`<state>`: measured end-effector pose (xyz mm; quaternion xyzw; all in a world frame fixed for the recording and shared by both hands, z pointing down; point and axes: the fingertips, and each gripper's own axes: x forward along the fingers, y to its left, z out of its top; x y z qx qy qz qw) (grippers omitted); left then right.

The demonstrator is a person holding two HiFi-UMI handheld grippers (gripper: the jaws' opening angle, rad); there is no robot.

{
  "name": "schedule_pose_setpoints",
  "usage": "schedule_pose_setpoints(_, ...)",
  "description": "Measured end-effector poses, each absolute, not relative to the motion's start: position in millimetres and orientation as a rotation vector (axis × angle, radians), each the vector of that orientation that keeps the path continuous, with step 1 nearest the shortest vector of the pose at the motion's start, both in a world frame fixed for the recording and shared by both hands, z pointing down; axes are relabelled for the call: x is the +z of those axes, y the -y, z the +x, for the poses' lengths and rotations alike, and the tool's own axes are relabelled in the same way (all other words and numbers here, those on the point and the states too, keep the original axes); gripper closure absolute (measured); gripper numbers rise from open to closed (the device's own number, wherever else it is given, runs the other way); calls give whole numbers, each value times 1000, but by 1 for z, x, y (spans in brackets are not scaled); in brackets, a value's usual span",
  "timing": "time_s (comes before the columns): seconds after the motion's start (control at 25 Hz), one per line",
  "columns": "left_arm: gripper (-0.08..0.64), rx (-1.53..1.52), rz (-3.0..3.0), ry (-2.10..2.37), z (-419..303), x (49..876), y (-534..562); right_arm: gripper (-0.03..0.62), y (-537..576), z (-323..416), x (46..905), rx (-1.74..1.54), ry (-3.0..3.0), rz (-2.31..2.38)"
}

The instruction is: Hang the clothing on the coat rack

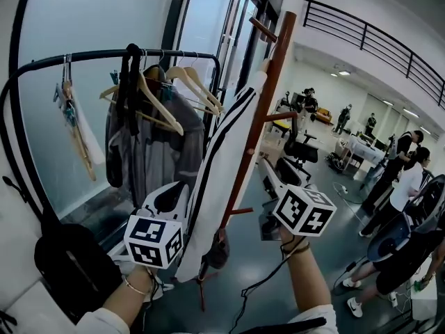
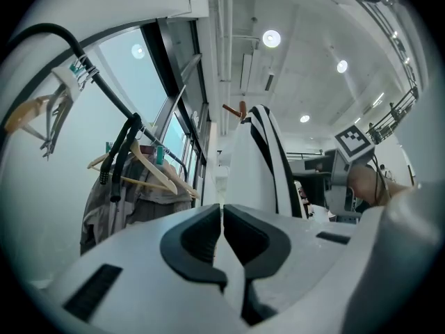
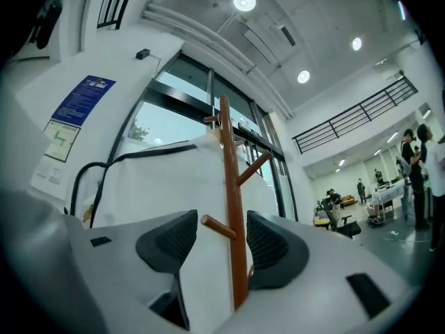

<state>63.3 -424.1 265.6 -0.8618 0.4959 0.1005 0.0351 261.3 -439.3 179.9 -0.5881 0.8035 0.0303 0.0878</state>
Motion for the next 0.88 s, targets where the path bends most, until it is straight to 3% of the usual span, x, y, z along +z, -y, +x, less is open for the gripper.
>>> schedule_pose_setpoints(0.28,541,315,-2682,-1518,66,278,423,351,435,268,241,11,-2372,-1850)
schedule_pose_setpoints(0.48,541,332,-2707,-1516,64,287,419,410,429,267,275,-102,-2324,-1874)
schedule_pose_setpoints(0.88,541,301,-2790,-1487,71,319,415,462,418,272,337,-265,-2246,-2016)
